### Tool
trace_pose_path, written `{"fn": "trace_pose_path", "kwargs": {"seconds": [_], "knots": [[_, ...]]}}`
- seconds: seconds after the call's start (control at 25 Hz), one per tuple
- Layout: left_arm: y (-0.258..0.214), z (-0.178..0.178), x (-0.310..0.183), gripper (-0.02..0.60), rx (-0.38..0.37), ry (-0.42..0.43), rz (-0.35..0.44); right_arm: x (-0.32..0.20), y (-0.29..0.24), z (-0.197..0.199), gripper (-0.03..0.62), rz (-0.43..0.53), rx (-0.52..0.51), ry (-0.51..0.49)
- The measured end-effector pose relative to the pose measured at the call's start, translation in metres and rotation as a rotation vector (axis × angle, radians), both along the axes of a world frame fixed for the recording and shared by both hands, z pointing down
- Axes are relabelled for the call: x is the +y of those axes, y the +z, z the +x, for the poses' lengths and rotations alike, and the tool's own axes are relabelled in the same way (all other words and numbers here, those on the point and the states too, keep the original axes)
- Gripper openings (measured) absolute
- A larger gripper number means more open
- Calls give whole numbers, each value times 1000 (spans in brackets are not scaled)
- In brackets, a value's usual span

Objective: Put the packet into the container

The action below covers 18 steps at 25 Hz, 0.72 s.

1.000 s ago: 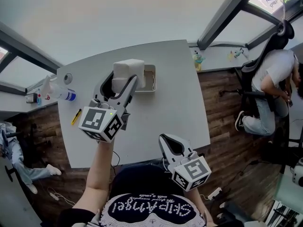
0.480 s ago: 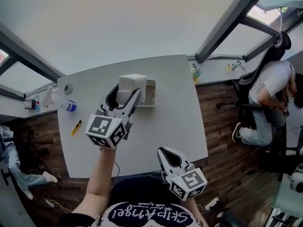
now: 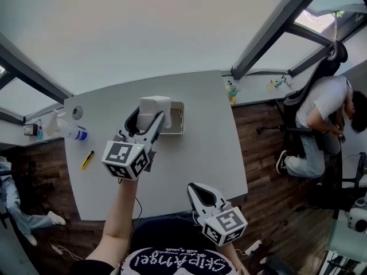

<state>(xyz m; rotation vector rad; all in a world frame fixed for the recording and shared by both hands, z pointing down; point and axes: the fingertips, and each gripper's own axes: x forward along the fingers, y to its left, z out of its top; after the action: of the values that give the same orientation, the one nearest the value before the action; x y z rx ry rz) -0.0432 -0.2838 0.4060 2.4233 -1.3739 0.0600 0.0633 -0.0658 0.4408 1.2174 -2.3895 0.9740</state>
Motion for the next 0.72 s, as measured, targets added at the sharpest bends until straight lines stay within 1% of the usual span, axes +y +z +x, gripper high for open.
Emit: {"fn": "trace_pose_path", "kwargs": {"seconds": [0.28, 0.56, 0.72], "knots": [[9, 3, -4, 278, -24, 22, -12, 2, 5, 0, 15, -23, -1, 10], [31, 7, -7, 278, -59, 31, -68, 4, 8, 2, 15, -38, -2, 24], [39, 8, -11, 278, -73, 26, -78, 5, 10, 3, 15, -49, -5, 32]]}}
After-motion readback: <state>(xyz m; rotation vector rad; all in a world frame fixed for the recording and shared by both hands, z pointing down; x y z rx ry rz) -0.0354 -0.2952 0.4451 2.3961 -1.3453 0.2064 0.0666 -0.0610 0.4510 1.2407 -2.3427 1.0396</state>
